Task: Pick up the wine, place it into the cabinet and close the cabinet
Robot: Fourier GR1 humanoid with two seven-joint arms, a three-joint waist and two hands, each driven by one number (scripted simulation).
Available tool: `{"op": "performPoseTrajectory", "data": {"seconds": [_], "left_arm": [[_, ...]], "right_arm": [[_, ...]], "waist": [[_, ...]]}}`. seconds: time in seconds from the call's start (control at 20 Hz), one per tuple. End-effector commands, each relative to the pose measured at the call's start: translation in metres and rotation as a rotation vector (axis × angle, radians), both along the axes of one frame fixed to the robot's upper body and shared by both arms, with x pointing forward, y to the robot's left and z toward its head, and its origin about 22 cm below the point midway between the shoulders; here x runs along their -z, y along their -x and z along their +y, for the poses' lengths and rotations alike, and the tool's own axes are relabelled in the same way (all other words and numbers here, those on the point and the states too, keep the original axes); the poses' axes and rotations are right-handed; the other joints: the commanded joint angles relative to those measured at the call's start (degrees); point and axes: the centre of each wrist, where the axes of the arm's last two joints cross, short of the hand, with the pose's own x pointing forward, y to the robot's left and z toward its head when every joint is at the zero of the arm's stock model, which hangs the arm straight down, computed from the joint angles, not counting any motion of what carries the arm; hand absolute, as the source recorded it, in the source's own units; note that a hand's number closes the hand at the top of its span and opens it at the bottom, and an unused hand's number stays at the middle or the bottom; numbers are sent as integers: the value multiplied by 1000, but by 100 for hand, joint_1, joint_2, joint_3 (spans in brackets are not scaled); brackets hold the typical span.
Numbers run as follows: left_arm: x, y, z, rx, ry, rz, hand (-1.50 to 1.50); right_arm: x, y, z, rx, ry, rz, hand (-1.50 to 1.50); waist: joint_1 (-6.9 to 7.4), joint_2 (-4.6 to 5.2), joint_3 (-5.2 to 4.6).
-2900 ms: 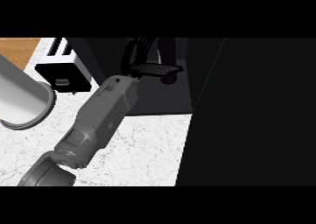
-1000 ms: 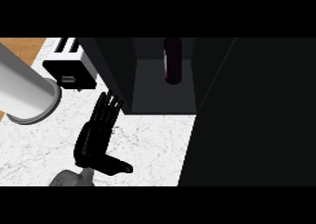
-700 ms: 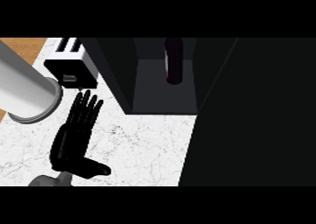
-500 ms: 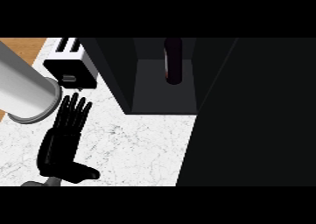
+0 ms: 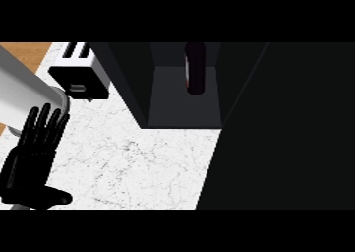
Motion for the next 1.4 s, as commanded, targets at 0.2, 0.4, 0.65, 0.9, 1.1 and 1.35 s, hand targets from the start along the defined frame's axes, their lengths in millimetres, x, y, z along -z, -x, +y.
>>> {"op": "performPoseTrajectory", "data": {"seconds": [0.2, 0.4, 0.65, 0.9, 1.1, 1.35], "left_arm": [[-9, 15, 41, 7, -3, -8, -150], [-10, 14, 40, 14, -27, -11, -150], [-22, -7, 41, 38, -23, -15, -150], [-22, -6, 51, 47, -15, -10, -150], [-28, -15, 59, 47, -16, -35, -150], [-26, -4, 72, 31, -29, -9, -150]], "right_arm": [[-40, 22, 16, -96, -170, 39, 150], [-38, 12, 22, -112, -199, 22, 150], [-32, -1, 30, -130, -216, 22, 150], [-30, -18, 42, -152, -175, 3, 150], [-34, -38, 56, -146, -166, -6, 150], [-50, -67, 98, -134, -159, -5, 150]], "waist": [[64, -15, -4], [196, 13, -15], [223, 67, -24], [337, 65, -26], [415, 90, -41], [344, 24, -24]]}}
